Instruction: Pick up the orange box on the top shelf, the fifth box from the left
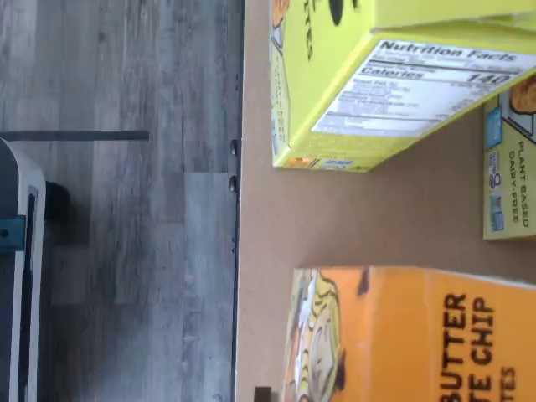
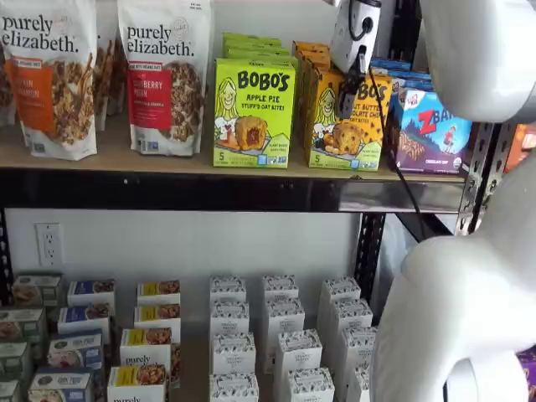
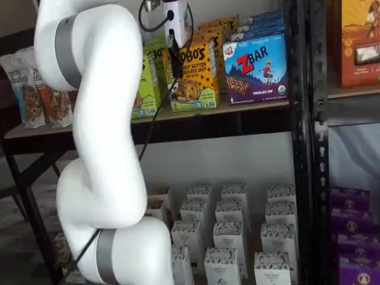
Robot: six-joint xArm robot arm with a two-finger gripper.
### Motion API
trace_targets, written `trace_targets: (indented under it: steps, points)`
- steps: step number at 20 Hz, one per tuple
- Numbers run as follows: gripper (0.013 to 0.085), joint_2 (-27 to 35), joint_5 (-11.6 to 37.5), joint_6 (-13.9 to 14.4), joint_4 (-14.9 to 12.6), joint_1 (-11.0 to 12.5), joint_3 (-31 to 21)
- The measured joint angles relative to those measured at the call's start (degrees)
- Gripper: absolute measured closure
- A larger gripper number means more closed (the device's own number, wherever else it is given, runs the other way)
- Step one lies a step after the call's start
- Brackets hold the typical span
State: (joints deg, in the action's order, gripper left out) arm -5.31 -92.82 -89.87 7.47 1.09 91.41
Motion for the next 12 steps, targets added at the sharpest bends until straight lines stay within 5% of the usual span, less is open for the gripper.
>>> trace_targets:
  steps: [12]
  points:
    - [0.0370,1.0,-1.3,0.2,-0.1,-0.1,1.4]
